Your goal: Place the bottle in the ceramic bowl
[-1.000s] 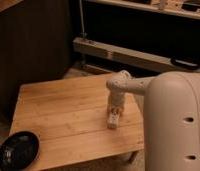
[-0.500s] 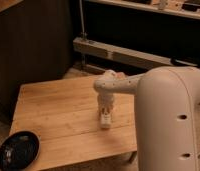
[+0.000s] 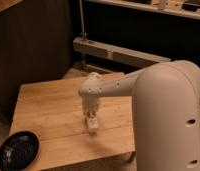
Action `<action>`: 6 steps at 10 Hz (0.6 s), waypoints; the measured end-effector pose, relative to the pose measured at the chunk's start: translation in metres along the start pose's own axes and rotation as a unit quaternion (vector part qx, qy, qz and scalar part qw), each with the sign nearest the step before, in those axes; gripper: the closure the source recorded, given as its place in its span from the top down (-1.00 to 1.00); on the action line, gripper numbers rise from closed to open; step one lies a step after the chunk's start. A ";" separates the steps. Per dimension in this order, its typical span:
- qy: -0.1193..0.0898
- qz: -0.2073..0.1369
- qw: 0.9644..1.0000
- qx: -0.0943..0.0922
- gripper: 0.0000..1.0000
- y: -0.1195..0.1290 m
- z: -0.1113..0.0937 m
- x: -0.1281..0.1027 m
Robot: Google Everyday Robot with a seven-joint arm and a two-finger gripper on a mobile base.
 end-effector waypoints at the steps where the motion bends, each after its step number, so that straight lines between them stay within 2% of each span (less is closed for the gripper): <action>1: -0.004 -0.029 0.999 -0.013 -1.00 0.034 -0.005 0.002; 2: -0.007 -0.057 0.998 -0.024 -1.00 0.064 -0.008 0.002; 3: -0.015 -0.093 0.995 -0.041 -1.00 0.095 -0.013 0.001; 4: -0.018 -0.102 0.994 -0.046 -1.00 0.103 -0.015 0.002; 6: -0.018 -0.100 0.994 -0.044 -1.00 0.099 -0.014 0.001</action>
